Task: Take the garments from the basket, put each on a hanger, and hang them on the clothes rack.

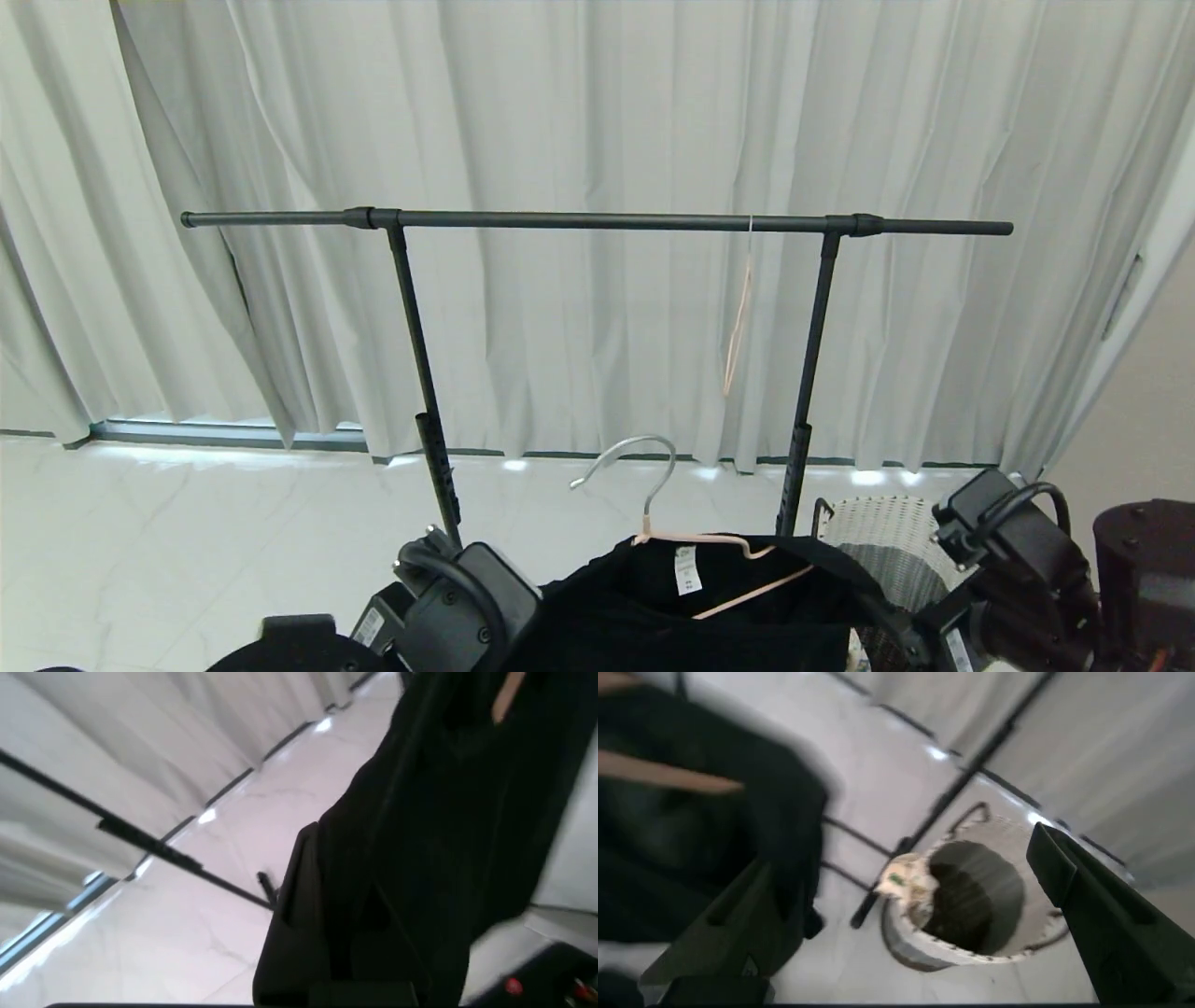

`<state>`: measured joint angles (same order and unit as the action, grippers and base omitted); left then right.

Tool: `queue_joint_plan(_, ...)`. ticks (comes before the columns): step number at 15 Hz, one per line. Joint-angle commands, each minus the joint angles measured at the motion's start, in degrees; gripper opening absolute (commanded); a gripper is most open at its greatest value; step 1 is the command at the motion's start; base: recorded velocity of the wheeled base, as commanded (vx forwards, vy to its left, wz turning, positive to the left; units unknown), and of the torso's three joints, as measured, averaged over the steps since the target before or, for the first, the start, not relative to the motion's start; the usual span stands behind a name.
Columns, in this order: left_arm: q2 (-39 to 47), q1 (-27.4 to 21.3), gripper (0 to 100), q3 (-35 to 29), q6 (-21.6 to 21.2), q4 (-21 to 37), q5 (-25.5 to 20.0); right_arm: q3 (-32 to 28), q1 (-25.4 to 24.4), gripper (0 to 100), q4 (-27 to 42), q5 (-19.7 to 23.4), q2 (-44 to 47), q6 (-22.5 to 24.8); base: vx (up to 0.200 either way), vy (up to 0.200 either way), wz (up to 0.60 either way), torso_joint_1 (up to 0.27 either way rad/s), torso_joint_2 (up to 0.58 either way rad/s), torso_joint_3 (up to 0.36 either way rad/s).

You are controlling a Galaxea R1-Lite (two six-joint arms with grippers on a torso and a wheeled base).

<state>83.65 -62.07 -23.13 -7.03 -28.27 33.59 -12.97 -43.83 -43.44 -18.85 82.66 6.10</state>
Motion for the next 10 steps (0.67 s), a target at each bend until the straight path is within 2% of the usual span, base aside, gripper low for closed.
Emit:
queue_joint_plan(1,4.9,0.0,0,-2.5,0.2,-0.1,2.1,1.9,-3.7,100,-0.1,0.7,-2.7,0.5,0.0,0.0,0.0,0.0,0.0,0.0)
queue_joint_plan(4,6.4,-1.4,0,-4.0,-0.1,-0.1,3.8,1.5,-3.9,100,-0.1,3.2,-5.0,4.9,0.0,0.0,0.0,0.0,0.0,0.0)
queue_joint_plan(6,8.5,-3.0,0,-4.4,0.2,-0.2,6.9,2.1,-4.0,100,0.5,5.8,-6.6,7.8,0.0,0.0,0.0,0.0,0.0,0.0)
queue_joint_plan(8,10.4,-3.8,0,-4.4,0.4,-3.4,8.4,1.9,-4.1,100,1.7,9.4,-6.7,10.3,0.0,0.0,0.0,0.0,0.0,0.0)
queue_joint_plan(10,11.9,-3.6,0,-4.4,0.3,-6.8,10.5,1.1,-4.7,100,1.7,11.8,-6.6,10.7,0.0,0.0,0.0,0.0,0.0,0.0)
